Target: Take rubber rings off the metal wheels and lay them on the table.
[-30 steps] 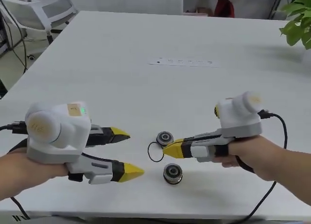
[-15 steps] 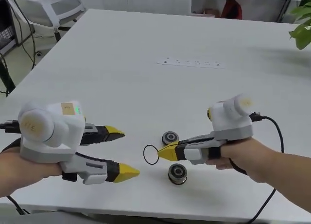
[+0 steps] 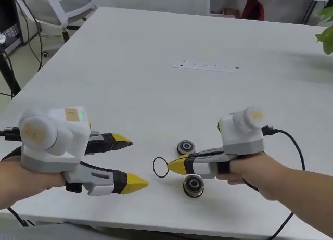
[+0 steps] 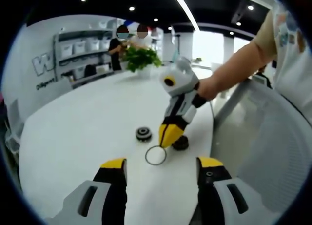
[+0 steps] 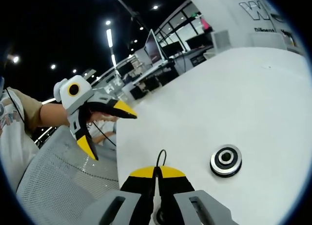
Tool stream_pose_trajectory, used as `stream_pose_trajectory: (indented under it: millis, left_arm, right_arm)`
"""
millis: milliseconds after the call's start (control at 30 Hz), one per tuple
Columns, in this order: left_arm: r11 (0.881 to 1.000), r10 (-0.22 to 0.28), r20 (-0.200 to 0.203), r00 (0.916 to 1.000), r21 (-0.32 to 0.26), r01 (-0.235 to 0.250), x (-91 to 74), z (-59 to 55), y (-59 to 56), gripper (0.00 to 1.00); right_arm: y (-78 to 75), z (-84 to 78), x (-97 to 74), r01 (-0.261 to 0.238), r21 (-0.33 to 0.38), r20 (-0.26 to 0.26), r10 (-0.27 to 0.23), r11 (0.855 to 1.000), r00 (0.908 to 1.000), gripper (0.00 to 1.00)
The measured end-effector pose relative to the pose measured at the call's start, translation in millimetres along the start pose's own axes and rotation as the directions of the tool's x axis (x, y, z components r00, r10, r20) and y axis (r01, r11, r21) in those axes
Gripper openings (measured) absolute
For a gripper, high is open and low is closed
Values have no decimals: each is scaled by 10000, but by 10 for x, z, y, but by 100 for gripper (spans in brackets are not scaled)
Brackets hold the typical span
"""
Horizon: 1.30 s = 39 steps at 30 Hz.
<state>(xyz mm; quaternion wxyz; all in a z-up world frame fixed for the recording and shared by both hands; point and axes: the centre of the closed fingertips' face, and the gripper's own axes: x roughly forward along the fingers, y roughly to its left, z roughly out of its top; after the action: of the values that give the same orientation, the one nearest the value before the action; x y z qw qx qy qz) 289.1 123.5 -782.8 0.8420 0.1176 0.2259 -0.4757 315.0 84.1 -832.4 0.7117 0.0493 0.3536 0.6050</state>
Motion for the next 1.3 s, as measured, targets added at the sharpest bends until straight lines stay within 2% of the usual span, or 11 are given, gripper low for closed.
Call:
stream_pose_trajectory:
  millis: [500,700,933,1067,1300]
  left_arm:
    - [10000,-43,-146,9999,8,43,21,-42,1,58]
    - [10000,-78,-202,9998,21,78,36,-50,-3,58]
    - [9999,-92,-280,9996,62,94,41,-60,-1,58]
    - [9999,-110,-298,9995,77,113,43,-47,-3,57]
    - [9998,-143,-323,9994,149,148,54,-24,-10,57]
  right_arm:
    - [-187,-80,-20,863,-121,-239,-866,9962,9960,0]
    - [-235,-110,-20,1138,-404,-426,-1155,9927,9924,6]
    - [-252,-120,-25,1268,-762,-542,-1311,9890,9899,14]
    - [-261,-103,-38,1295,-793,-447,-1333,9884,9901,18]
    - [-236,-39,-97,1254,-843,-233,-1278,9885,9915,21]
